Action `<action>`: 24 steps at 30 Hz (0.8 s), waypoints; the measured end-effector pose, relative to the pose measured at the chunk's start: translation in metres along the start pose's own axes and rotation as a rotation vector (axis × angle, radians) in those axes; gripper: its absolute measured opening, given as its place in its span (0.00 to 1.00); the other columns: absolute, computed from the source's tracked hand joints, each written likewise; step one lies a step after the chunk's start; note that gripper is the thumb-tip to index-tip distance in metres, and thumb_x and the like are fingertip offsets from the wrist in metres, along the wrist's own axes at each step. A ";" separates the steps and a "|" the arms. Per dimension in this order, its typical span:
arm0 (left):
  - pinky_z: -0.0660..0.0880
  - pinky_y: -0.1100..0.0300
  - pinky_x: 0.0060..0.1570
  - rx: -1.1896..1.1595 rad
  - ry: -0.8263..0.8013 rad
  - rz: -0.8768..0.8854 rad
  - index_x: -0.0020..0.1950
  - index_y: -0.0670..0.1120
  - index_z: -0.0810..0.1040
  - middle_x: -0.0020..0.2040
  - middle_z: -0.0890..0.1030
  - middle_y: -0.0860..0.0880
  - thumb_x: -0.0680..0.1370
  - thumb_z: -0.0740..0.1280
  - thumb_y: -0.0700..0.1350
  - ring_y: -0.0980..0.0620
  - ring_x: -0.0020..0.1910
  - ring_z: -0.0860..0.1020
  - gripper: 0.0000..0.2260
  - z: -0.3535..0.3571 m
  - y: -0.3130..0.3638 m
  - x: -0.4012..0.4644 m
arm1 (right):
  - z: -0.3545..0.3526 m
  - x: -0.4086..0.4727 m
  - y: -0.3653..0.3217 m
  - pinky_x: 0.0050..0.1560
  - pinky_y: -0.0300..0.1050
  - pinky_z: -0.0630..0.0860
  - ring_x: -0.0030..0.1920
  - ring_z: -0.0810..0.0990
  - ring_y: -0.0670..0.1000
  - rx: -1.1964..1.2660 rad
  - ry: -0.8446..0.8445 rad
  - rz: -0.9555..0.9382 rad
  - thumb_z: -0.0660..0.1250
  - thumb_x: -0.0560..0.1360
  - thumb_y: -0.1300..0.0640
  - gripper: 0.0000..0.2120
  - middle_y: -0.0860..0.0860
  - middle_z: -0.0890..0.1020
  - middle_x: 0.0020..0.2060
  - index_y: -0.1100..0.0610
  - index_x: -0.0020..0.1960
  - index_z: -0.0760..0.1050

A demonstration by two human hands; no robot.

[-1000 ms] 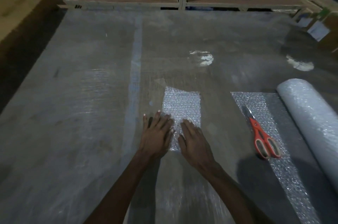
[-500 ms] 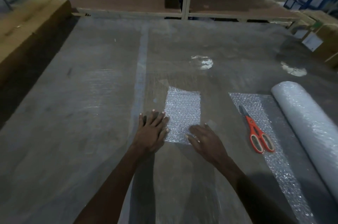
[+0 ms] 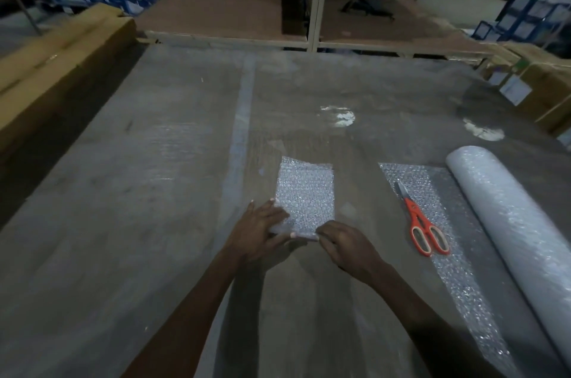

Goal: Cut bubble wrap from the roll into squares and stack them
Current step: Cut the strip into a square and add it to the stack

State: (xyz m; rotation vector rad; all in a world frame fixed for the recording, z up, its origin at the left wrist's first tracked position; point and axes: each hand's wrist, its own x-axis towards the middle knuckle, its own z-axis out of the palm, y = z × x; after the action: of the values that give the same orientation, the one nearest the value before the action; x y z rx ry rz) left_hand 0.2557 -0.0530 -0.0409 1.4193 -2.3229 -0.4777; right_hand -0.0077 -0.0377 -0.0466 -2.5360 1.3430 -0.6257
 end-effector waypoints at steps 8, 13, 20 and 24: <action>0.77 0.54 0.37 -0.192 0.051 0.038 0.43 0.47 0.83 0.37 0.83 0.53 0.75 0.69 0.54 0.55 0.36 0.80 0.11 0.014 0.034 -0.045 | -0.033 -0.050 -0.018 0.45 0.46 0.78 0.41 0.83 0.44 0.369 -0.049 0.204 0.67 0.78 0.50 0.07 0.43 0.85 0.42 0.51 0.48 0.82; 0.76 0.58 0.39 -0.654 -0.016 -0.180 0.42 0.54 0.86 0.39 0.85 0.56 0.73 0.77 0.48 0.58 0.37 0.80 0.02 0.018 0.054 -0.055 | -0.047 -0.064 -0.018 0.42 0.45 0.75 0.37 0.81 0.44 0.779 -0.037 0.516 0.78 0.73 0.51 0.04 0.46 0.85 0.37 0.48 0.45 0.85; 0.73 0.67 0.38 -0.870 0.167 -0.375 0.46 0.34 0.84 0.38 0.82 0.45 0.72 0.76 0.35 0.58 0.35 0.76 0.06 0.012 0.053 -0.014 | -0.053 -0.032 -0.002 0.47 0.43 0.76 0.42 0.82 0.48 1.011 0.042 0.687 0.76 0.74 0.63 0.03 0.52 0.88 0.42 0.59 0.47 0.85; 0.72 0.59 0.39 -0.787 0.156 -0.430 0.42 0.32 0.81 0.36 0.80 0.45 0.73 0.77 0.39 0.54 0.35 0.75 0.10 0.014 0.034 0.018 | -0.038 -0.006 0.026 0.48 0.48 0.73 0.39 0.80 0.44 0.825 0.089 0.736 0.79 0.66 0.44 0.14 0.45 0.86 0.38 0.52 0.45 0.86</action>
State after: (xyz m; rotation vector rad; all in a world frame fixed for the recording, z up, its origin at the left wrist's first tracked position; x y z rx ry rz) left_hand 0.2150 -0.0534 -0.0342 1.4399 -1.4207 -1.1891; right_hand -0.0474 -0.0469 -0.0247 -1.2754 1.4850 -0.8760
